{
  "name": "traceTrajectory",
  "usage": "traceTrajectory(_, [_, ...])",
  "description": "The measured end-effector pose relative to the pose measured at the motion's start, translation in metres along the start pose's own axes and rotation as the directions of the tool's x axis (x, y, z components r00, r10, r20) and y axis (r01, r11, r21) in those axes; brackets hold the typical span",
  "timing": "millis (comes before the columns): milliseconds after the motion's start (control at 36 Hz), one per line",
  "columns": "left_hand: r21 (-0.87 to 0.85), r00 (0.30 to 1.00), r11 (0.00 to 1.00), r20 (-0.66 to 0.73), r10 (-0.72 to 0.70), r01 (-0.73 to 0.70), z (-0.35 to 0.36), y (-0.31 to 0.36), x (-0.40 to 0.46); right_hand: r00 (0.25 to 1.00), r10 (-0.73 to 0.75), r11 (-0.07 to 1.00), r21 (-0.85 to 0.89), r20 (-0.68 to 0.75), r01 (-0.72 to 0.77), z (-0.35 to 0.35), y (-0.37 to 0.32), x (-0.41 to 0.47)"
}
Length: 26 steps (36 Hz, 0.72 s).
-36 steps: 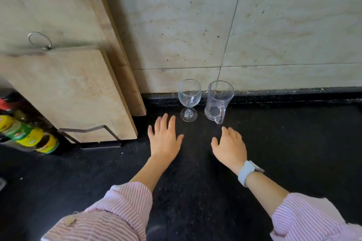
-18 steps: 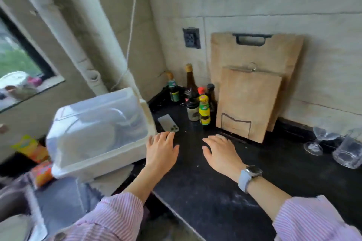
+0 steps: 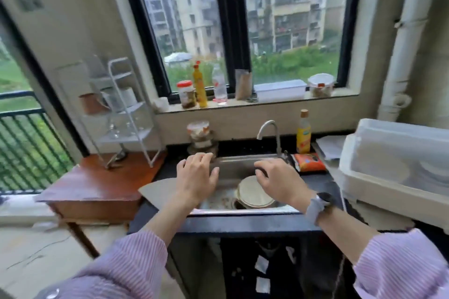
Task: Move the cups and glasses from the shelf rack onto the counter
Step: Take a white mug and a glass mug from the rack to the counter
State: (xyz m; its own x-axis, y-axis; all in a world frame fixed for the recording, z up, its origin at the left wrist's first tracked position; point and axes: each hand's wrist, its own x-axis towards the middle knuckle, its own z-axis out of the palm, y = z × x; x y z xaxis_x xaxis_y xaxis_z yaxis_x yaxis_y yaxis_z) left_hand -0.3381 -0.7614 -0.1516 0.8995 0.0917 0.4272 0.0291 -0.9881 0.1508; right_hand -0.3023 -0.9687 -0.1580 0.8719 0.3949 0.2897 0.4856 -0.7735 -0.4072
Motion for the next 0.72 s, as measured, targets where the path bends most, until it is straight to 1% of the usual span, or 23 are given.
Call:
traceTrajectory(139, [0.060, 0.976, 0.976, -0.078, -0.205, 0.210, -0.054, -0.122, -0.021, 0.973, -0.227, 0.973, 0.052, 0.042, 0.224, 0.046, -0.111, 0.057])
traceTrajectory(222, [0.072, 0.940, 0.943, -0.130, -0.315, 0.326, -0.079, -0.183, -0.025, 0.947, -0.315, 0.947, 0.078, 0.063, 0.310, 0.072, -0.169, 0.091])
traceTrajectory(278, [0.061, 0.918, 0.925, -0.163, -0.362, 0.375, -0.092, -0.222, -0.022, 0.928, -0.365, 0.929, 0.092, 0.071, 0.358, 0.089, -0.204, 0.117])
traceTrajectory(472, [0.022, 0.872, 0.895, -0.240, -0.427, 0.445, -0.122, -0.338, 0.022, 0.874, -0.483, 0.869, 0.146, 0.047, 0.472, 0.139, -0.296, 0.220])
traceTrajectory(583, [-0.007, 0.858, 0.889, -0.257, -0.444, 0.458, -0.137, -0.397, 0.073, 0.856, -0.516, 0.847, 0.157, 0.013, 0.508, 0.156, -0.342, 0.290])
traceTrajectory(722, [-0.100, 0.840, 0.892, -0.304, -0.449, 0.441, -0.149, -0.453, 0.129, 0.849, -0.528, 0.823, 0.233, -0.023, 0.518, 0.168, -0.387, 0.361])
